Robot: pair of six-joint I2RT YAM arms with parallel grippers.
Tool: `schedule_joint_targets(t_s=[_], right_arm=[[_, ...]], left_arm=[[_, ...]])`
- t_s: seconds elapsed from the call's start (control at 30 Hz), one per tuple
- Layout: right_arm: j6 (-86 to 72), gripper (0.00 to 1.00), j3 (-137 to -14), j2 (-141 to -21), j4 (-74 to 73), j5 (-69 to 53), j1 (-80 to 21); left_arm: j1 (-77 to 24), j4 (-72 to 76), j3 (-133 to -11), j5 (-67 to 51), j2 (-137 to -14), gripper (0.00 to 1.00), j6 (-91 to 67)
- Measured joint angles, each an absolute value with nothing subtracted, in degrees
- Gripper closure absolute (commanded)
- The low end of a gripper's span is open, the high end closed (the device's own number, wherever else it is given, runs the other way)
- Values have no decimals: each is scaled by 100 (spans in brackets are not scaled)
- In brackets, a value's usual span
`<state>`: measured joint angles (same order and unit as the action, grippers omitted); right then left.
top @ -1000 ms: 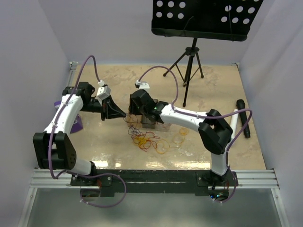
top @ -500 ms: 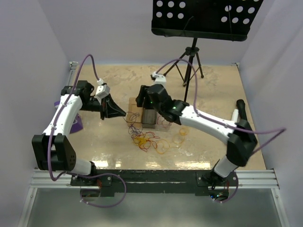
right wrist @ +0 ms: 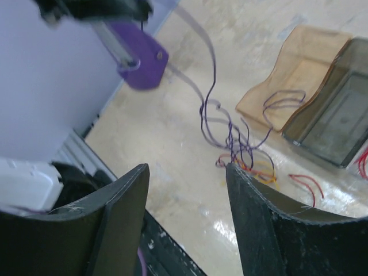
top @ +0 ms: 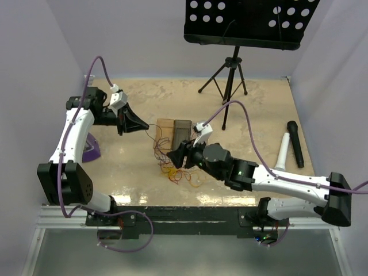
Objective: Untangle the cables
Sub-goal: Untie the cable.
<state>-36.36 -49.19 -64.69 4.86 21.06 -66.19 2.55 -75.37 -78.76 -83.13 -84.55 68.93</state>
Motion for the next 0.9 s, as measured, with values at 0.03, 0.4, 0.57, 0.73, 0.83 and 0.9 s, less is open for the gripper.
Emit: schedule_joint_targets(t_s=[0.03,0.4,0.57,0.73,0.83,0.9], right_arm=[[-3581,36,-4873,-6539,491,2108,-6766],[-3188,28,-4932,-8270,692,2738,-7666],[-3190,30,-5417,-9233,703,3369,-7649],[-3262,46,-5629,-9861,836,3951,-7647],[-3385,52,-5649,-10101,862,4075,-7647],[-3514,60,-5649,-10217,851,4104,-7647]], left_arm=[[268,-7529,-7959,-8315,-8473,100,6849],[290,-7531,-8215,-8340,-8475,99,6595],[290,-7529,-8215,-8337,-8364,98,6423],[290,-7533,-8215,-8337,-8064,98,6254],[290,-7533,-8215,-8353,-7931,98,6176],[290,-7533,-8215,-8364,-7913,98,6099]])
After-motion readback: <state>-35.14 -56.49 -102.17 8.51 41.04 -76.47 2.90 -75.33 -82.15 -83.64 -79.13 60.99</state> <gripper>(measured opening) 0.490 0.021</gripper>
